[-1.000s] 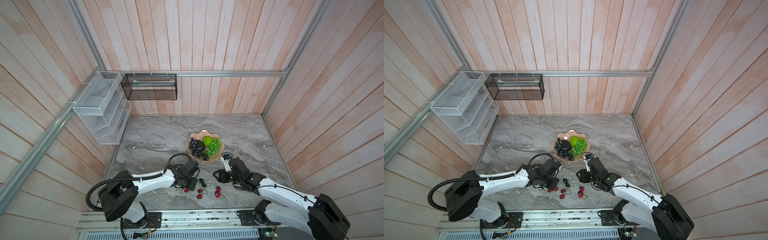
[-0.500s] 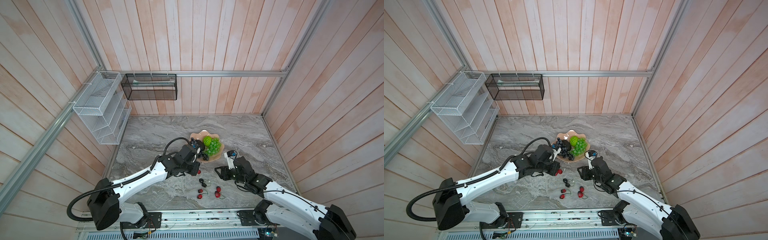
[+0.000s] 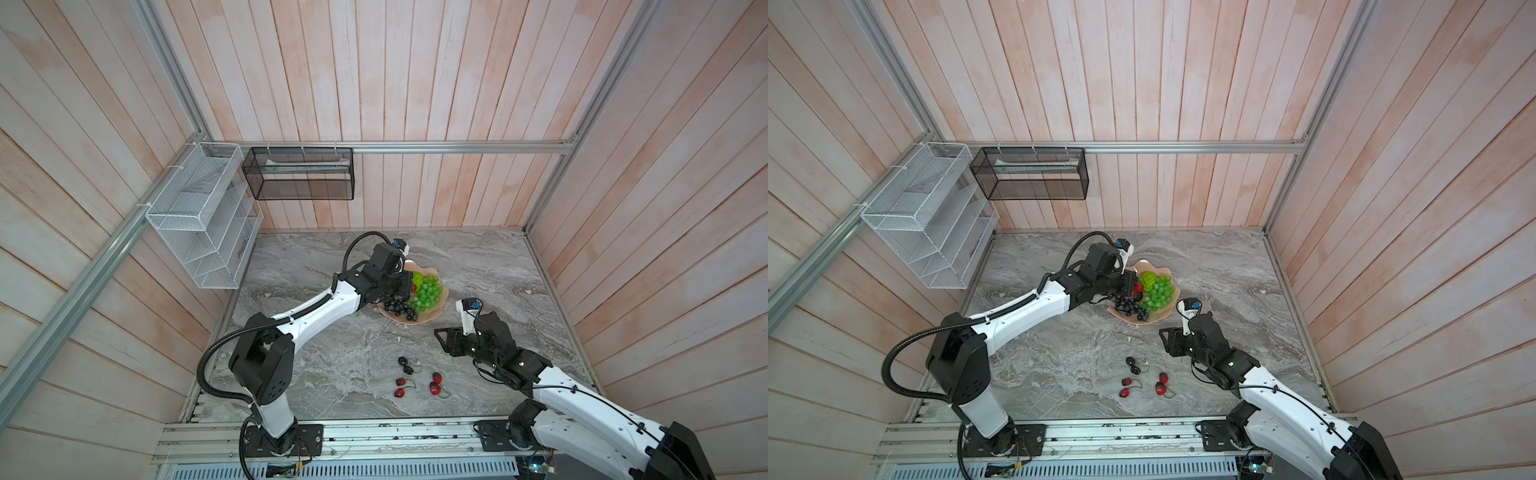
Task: Place and organize the fake fruits in the fruit bowl
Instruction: 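Lift the red cherries with the left gripper and carry them over the bowl, then lower the red cherries onto the green grapes and open the left gripper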
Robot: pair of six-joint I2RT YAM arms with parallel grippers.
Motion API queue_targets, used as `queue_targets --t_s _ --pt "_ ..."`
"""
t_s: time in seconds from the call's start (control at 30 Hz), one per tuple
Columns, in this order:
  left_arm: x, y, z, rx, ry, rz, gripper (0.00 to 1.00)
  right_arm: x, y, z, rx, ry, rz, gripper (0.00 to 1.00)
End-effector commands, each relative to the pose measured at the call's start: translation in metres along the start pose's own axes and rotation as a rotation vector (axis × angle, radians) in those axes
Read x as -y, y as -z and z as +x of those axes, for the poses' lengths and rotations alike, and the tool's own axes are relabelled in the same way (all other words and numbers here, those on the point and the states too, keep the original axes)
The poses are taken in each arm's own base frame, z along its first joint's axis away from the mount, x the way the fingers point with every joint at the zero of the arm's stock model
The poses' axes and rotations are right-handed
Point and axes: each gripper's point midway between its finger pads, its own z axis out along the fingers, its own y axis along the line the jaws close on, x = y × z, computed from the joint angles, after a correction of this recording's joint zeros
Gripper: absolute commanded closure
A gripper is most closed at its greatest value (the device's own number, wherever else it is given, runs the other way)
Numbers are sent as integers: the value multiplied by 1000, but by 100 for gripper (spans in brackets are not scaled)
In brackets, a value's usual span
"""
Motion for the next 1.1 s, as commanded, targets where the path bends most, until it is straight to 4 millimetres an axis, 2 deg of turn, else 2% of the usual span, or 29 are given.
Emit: queue_targets --t_s 0.0,0.27,0.6,0.73,0.93,1.07 --pt "7 -15 -10 25 -49 43 100 3 0 1 -1 -1 -3 48" --pt "2 -47 9 -32 -126 71 100 14 -1 -1 -2 -12 0 48" --pt "-19 -68 13 -60 -131 22 99 17 -2 -4 -4 -12 -4 48" --pt "-23 -71 14 -69 -123 12 88 15 -1 -9 0 -5 -7 48" --pt "-20 -61 2 -35 -121 9 63 13 1 -10 3 -8 -11 47" --pt "-16 -47 -11 -3 -124 7 62 11 3 -14 10 -5 -12 47"
